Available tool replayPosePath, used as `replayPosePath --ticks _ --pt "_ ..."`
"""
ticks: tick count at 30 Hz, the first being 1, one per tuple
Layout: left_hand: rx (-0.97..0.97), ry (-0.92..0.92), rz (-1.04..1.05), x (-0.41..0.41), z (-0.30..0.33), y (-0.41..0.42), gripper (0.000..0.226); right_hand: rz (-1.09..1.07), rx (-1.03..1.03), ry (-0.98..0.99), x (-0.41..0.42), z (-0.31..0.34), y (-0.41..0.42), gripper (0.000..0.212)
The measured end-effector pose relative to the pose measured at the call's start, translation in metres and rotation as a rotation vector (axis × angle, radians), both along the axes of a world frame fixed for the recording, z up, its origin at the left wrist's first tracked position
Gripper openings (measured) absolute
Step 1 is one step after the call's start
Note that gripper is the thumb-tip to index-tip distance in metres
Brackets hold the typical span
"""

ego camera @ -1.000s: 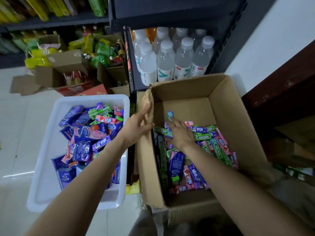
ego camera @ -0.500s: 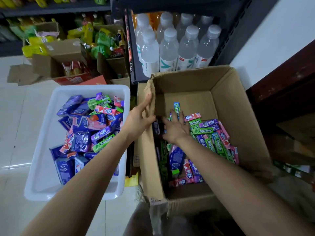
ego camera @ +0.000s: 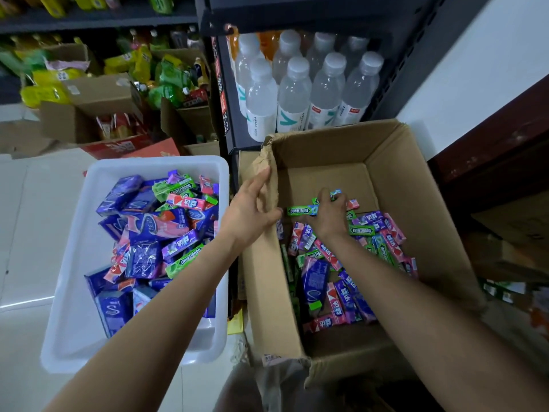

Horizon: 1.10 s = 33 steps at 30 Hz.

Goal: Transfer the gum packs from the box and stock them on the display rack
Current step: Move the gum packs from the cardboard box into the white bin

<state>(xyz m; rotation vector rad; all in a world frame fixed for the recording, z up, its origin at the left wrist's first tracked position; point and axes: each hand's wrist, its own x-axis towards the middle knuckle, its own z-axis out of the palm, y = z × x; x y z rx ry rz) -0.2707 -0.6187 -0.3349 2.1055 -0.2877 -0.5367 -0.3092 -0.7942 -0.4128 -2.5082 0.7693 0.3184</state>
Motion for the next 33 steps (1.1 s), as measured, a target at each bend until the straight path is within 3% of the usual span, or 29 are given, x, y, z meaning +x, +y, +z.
replayPosePath --ticks 3,10,20,24,26,29,30,33 --pt "0.027 -0.014 -0.059 0.007 0.003 0.002 0.081 0.044 -0.044 0.075 0.010 -0.001 -0.001 0.065" --pt "0.050 -0.061 -0.037 0.007 0.002 0.003 0.082 0.216 -0.035 0.212 0.022 0.007 -0.012 0.060" --pt "0.049 -0.052 -0.024 0.005 0.000 0.001 0.083 0.315 -0.067 0.086 0.001 0.028 -0.016 0.050" --pt "0.079 -0.096 -0.021 0.002 0.003 -0.002 0.081 0.206 0.008 0.010 -0.010 0.040 -0.024 0.043" --pt "0.132 -0.177 -0.005 -0.001 0.007 -0.006 0.076 0.093 0.097 -0.045 -0.015 0.048 -0.029 0.042" --pt "0.142 -0.446 -0.043 -0.008 0.018 -0.019 0.054 -0.018 0.206 -0.165 -0.025 0.067 -0.034 0.038" --pt "0.101 -0.444 -0.068 -0.011 0.022 -0.026 0.048 -0.012 0.221 -0.192 -0.029 0.075 -0.034 0.038" --pt "-0.031 -0.218 -0.145 -0.021 0.036 -0.045 0.034 0.108 0.228 -0.230 -0.039 0.105 -0.027 0.047"
